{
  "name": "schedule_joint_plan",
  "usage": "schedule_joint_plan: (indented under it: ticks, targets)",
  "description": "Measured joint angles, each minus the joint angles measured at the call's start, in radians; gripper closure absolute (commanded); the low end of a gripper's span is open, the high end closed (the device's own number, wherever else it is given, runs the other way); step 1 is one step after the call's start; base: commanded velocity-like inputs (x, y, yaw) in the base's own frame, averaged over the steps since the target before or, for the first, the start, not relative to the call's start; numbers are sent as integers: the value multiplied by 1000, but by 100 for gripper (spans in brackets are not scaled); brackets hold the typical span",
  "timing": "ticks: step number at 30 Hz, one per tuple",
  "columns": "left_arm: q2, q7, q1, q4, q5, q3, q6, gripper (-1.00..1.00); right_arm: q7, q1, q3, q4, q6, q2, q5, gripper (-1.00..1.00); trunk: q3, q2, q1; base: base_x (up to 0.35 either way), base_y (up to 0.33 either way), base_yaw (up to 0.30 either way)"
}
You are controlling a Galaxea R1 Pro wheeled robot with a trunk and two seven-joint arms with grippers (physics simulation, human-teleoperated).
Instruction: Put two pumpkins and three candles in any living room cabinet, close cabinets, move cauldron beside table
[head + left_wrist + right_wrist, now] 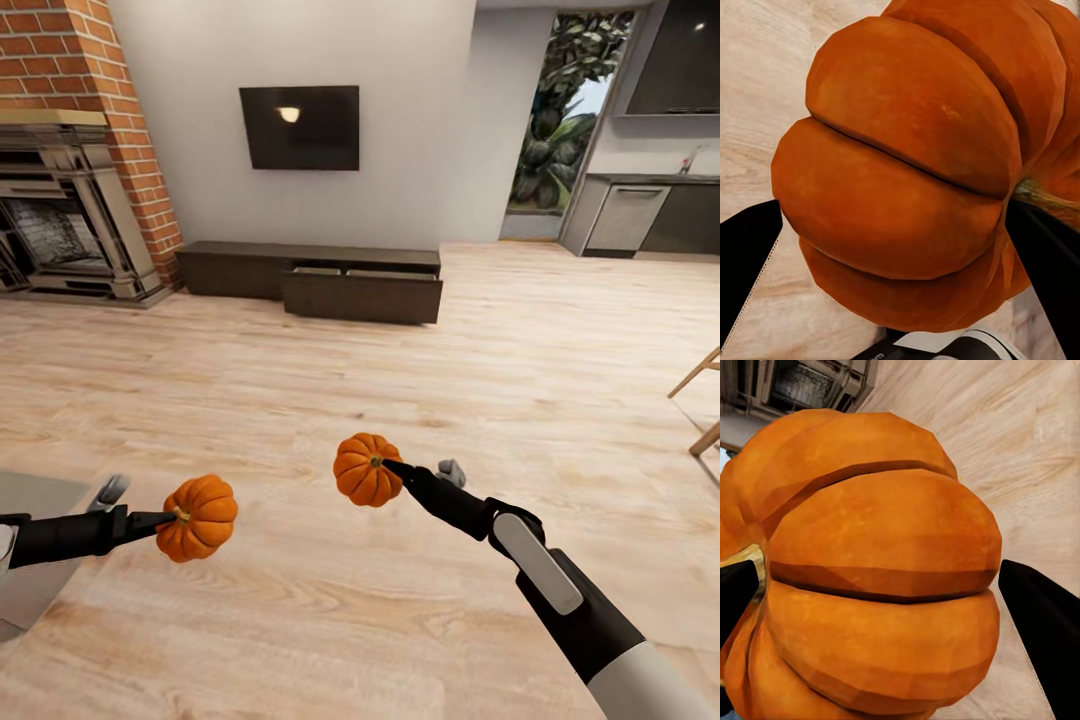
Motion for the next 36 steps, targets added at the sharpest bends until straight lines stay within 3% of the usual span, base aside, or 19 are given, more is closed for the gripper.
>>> schedule_joint_plan:
  ticks: [36]
  targets:
    - [-2, 0, 0, -2, 1, -1, 1, 100, 0, 0, 4, 2, -4, -1, 0, 100, 0, 0, 0, 331, 0, 0]
